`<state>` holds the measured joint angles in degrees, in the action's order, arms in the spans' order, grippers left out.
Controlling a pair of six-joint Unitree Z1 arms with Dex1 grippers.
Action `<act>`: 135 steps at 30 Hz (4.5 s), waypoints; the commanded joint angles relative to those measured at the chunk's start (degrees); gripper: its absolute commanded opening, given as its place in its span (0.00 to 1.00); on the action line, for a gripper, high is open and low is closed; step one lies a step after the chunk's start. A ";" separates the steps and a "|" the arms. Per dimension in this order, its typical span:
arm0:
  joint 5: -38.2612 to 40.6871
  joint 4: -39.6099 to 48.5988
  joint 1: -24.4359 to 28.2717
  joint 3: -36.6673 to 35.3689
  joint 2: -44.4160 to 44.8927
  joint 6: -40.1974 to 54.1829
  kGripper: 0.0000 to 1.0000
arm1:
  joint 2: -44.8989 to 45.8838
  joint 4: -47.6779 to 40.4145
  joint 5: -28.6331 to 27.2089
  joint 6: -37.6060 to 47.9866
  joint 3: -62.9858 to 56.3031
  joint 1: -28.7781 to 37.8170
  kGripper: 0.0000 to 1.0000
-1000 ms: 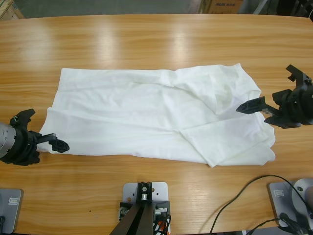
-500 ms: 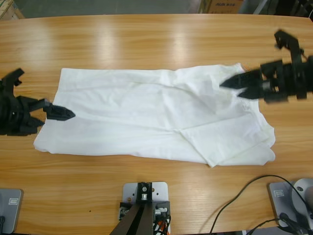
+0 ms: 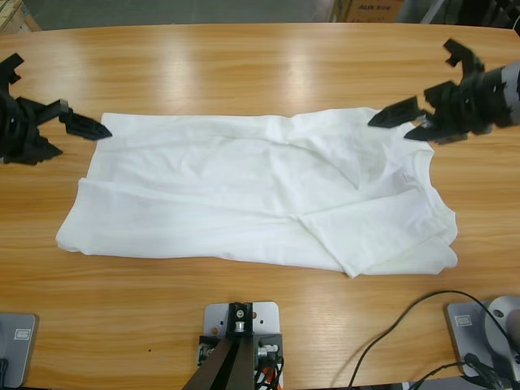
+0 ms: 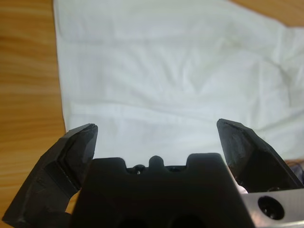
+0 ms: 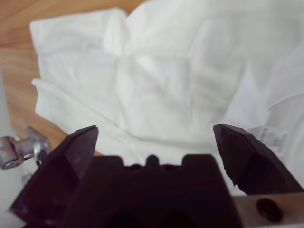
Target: Fold clothes
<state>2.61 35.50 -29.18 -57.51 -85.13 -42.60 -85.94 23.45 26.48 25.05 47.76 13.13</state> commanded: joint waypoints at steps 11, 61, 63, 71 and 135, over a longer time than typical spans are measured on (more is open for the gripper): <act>1.38 0.40 6.72 -3.40 -17.39 2.73 0.98 | -12.33 15.40 -2.03 -8.09 15.06 -3.99 1.00; 10.74 -11.94 18.27 0.30 -25.61 3.22 0.91 | -13.56 11.21 -4.28 -9.73 7.34 -3.02 0.99; 10.74 -12.06 18.27 -0.20 -25.84 3.22 0.91 | -13.56 11.20 -4.30 -9.71 7.34 -3.02 0.99; 10.94 -12.56 18.25 -2.01 -26.42 3.49 0.91 | -13.73 11.18 -4.34 -9.74 7.24 -3.02 0.99; 11.47 -15.44 20.92 2.25 -23.84 6.12 0.86 | -13.38 10.63 -5.21 -9.69 6.55 -3.02 0.98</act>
<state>13.15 21.19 -9.47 -56.36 -108.69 -36.74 -98.00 34.85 22.05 15.94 55.94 9.89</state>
